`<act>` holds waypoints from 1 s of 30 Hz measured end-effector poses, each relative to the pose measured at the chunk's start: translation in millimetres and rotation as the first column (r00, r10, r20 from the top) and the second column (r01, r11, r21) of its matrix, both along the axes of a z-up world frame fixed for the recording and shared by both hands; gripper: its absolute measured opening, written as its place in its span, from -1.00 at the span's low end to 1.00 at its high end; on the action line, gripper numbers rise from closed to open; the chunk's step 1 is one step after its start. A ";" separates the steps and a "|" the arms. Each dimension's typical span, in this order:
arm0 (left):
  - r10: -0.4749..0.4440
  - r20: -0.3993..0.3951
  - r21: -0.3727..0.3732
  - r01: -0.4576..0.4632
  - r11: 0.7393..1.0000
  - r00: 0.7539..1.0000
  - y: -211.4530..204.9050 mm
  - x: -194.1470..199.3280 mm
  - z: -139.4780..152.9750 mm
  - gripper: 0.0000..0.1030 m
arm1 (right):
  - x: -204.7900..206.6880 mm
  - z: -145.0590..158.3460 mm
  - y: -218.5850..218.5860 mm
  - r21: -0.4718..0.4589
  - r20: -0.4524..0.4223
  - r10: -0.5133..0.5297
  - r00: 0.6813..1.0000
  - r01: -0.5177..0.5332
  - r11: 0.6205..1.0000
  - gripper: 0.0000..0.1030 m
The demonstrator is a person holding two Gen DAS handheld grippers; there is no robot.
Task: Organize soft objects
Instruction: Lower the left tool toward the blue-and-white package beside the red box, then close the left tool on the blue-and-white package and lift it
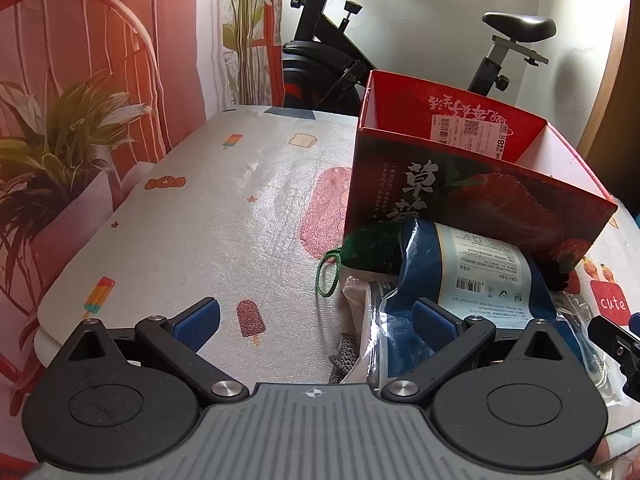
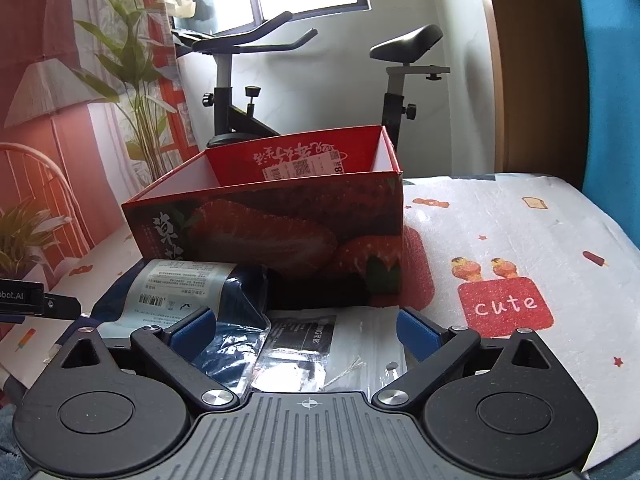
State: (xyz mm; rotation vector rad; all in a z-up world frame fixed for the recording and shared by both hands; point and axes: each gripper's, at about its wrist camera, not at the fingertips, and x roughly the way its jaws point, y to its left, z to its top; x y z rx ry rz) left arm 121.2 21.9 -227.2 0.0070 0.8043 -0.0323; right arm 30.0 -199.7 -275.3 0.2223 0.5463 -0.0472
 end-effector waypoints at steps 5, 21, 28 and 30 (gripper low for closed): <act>-0.068 -0.009 0.048 0.069 0.996 0.998 -4.2 4.7 2.6 0.85 | 5.4 4.4 -0.5 -0.005 -0.024 0.034 0.999 -0.034 0.999 0.85; -0.169 0.067 -0.054 0.173 0.983 0.983 -9.4 41.2 25.1 0.70 | 76.6 40.6 3.8 0.016 -0.091 0.165 0.982 -0.165 0.986 0.86; -0.214 0.073 -0.085 0.220 0.972 0.974 -17.0 45.6 23.9 0.47 | 90.1 37.1 3.9 0.030 -0.103 0.188 0.977 -0.186 0.982 0.72; -0.228 0.056 -0.102 0.233 0.967 0.972 -20.1 44.8 17.1 0.35 | 89.6 28.4 4.1 0.056 -0.126 0.195 0.973 -0.190 0.980 0.58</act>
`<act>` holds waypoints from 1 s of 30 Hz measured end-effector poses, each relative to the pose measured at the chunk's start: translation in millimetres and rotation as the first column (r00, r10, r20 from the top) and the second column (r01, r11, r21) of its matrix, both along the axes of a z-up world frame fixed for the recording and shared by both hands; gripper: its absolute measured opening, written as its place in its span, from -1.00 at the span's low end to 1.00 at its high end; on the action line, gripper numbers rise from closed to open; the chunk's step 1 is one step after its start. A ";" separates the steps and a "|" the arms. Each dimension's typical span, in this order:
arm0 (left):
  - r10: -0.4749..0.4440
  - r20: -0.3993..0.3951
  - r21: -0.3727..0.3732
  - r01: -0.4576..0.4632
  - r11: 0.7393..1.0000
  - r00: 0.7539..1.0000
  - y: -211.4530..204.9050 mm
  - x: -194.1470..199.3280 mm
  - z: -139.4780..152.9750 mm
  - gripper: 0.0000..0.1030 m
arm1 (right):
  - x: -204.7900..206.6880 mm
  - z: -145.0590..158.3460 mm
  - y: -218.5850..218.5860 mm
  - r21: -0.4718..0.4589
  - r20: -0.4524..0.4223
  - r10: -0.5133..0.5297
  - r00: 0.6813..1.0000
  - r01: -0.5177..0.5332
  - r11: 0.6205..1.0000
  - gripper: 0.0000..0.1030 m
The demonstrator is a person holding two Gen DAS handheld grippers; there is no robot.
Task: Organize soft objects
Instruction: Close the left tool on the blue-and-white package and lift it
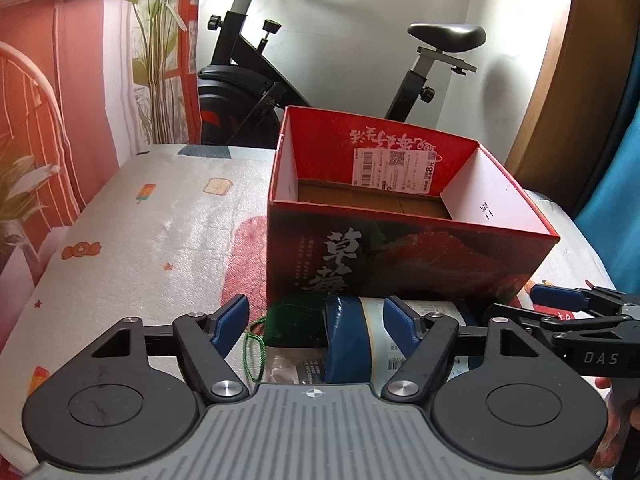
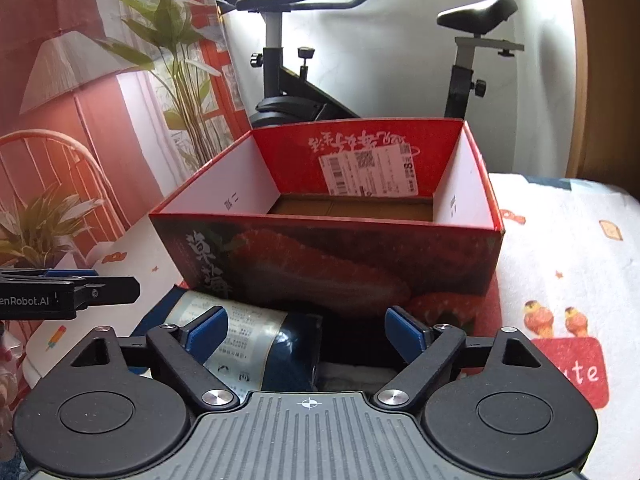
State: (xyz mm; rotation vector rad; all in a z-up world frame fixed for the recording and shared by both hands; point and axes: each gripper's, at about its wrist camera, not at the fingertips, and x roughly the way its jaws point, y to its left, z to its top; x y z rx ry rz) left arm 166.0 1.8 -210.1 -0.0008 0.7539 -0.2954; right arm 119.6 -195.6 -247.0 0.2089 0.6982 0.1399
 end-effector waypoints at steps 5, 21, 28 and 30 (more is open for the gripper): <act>-0.006 -0.068 -0.046 0.003 0.999 0.998 0.4 -4.4 -22.1 0.19 | -10.2 -19.1 5.2 0.023 -0.033 0.018 0.999 -0.017 1.000 0.53; -0.047 -0.103 -0.084 0.039 0.996 0.994 0.9 -7.4 -42.1 -0.09 | -15.9 -37.7 16.2 0.061 -0.064 0.077 0.995 -0.073 0.996 0.12; -0.083 -0.100 -0.054 0.078 0.995 0.991 -9.0 -9.2 -43.9 -0.10 | -13.4 -43.3 11.2 0.085 -0.064 0.061 0.996 -0.055 0.995 0.13; -0.094 -0.089 -0.072 0.088 0.994 0.992 -7.7 -11.1 -41.5 -0.10 | -15.2 -40.7 7.8 0.123 -0.055 0.061 0.997 -0.054 0.991 0.14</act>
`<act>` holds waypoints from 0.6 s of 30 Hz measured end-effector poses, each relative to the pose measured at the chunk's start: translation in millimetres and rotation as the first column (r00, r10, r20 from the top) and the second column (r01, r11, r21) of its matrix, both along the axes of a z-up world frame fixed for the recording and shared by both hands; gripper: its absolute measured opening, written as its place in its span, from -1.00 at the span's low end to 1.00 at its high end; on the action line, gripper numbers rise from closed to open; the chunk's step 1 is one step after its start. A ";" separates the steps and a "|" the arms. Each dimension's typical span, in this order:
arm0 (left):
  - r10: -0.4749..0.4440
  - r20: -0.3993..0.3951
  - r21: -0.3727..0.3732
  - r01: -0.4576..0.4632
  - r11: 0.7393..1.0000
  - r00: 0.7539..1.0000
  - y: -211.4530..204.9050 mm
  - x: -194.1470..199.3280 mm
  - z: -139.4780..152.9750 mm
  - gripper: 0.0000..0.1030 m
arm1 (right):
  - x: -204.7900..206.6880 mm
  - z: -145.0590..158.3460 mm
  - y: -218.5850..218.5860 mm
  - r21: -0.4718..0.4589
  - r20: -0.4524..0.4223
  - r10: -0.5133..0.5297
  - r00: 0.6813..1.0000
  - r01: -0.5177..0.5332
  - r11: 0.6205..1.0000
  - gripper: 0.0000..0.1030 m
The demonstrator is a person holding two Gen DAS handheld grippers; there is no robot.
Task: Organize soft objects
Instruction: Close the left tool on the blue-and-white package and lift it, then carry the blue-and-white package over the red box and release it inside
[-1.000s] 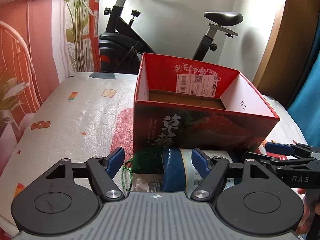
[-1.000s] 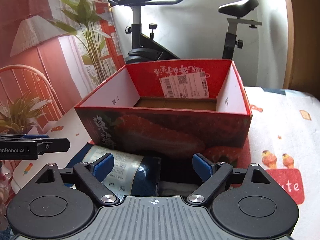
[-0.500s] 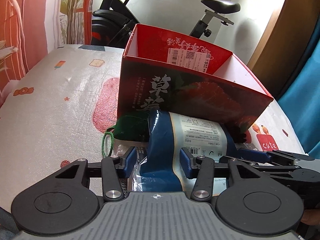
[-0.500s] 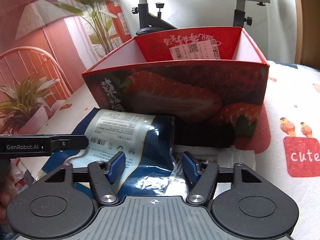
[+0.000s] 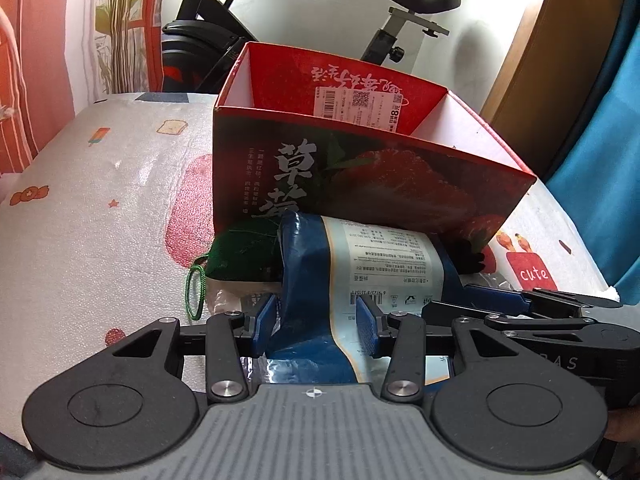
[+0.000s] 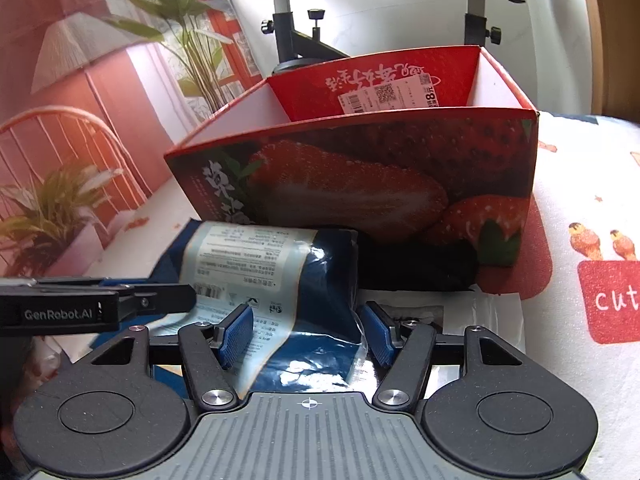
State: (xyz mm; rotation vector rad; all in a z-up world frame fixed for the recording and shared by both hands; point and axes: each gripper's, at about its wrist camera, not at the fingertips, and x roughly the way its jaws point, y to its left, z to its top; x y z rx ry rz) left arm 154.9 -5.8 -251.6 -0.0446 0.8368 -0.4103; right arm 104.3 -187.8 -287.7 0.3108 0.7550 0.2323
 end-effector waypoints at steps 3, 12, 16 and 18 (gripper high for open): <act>-0.010 0.010 -0.025 0.010 1.000 1.000 0.0 -2.2 3.9 -0.10 | -2.7 7.1 1.1 -0.001 0.029 0.011 1.000 -0.011 1.000 0.13; -0.024 0.039 -0.032 0.026 0.999 0.999 -0.1 -7.1 14.4 -0.19 | -12.5 31.8 6.4 -0.061 0.123 0.083 0.989 -0.075 0.995 -0.01; -0.029 0.056 -0.031 0.031 0.999 0.998 -1.6 -7.7 18.1 -0.24 | -13.3 37.7 5.5 -0.081 0.131 0.086 0.988 -0.075 0.994 -0.15; -0.031 0.067 -0.029 0.033 0.999 0.997 -1.7 -9.0 20.2 -0.24 | -14.6 39.4 5.0 -0.087 0.137 0.083 0.987 -0.071 0.994 -0.35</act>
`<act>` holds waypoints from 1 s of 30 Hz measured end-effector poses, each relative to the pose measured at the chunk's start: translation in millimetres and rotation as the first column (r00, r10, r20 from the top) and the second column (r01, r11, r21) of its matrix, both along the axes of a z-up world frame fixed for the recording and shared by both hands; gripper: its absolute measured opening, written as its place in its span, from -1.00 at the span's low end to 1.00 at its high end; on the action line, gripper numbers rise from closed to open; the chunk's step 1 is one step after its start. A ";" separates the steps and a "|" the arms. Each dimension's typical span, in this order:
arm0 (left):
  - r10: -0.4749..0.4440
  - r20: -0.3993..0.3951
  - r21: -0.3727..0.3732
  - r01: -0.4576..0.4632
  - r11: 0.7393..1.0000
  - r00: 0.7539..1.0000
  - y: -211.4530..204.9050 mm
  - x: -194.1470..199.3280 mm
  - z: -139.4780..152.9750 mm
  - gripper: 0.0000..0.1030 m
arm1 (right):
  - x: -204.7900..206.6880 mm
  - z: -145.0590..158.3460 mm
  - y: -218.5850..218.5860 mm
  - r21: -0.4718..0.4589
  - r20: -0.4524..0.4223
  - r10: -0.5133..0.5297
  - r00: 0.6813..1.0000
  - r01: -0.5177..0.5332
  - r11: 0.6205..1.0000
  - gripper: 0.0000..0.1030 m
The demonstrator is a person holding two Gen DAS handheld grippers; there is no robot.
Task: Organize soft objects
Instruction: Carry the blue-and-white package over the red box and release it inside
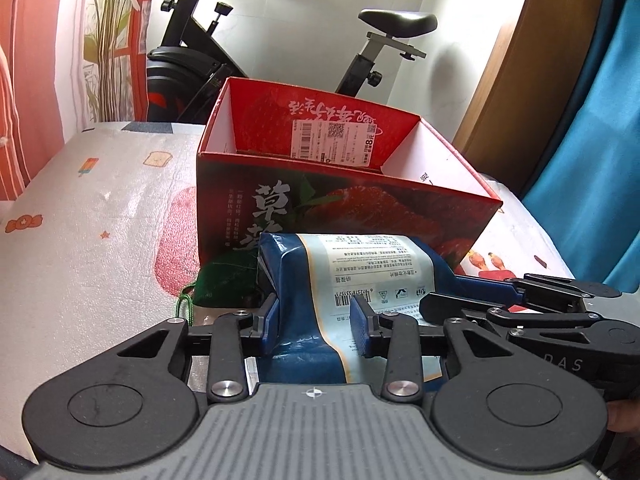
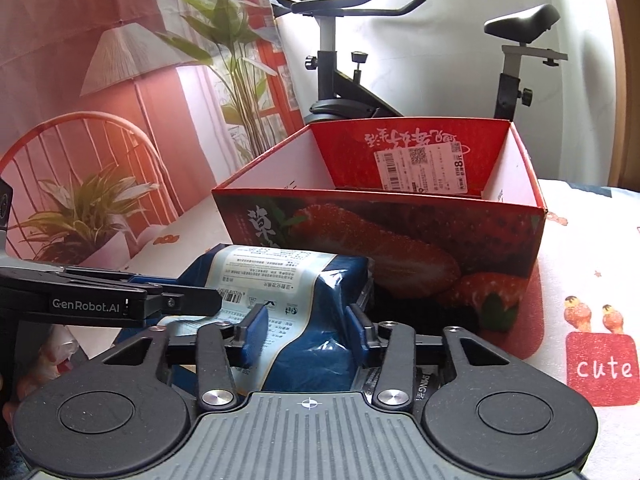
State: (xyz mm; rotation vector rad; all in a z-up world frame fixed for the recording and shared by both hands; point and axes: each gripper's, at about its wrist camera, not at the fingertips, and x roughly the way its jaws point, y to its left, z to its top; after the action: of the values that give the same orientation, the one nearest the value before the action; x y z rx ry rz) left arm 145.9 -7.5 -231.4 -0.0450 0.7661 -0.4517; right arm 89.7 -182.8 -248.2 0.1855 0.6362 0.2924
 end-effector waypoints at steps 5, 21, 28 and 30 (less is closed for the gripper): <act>-0.003 0.026 -0.006 0.003 1.000 1.000 3.3 -2.6 6.0 -0.31 | -1.1 4.4 -10.5 0.022 0.010 -0.024 1.000 0.024 0.999 -0.70; -0.077 0.185 0.033 0.072 0.997 0.980 -13.0 23.1 57.9 -0.31 | 26.9 62.5 -19.2 -0.065 0.148 0.006 0.989 0.004 0.998 -0.77; -0.097 0.156 0.050 0.090 0.995 0.983 -31.8 75.9 66.2 -0.31 | 84.8 82.1 -34.7 -0.088 0.110 0.020 0.994 -0.010 0.996 -0.77; -0.093 0.129 0.026 0.090 0.996 0.987 -32.0 95.5 64.8 -0.32 | 103.1 83.4 -38.6 -0.092 0.093 0.024 0.995 -0.016 0.996 -0.77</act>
State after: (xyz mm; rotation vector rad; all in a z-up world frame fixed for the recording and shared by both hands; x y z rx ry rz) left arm 241.4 -39.6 -166.7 0.0380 0.6456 -0.5291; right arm 192.8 -221.4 -164.8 0.0776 0.5574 0.2889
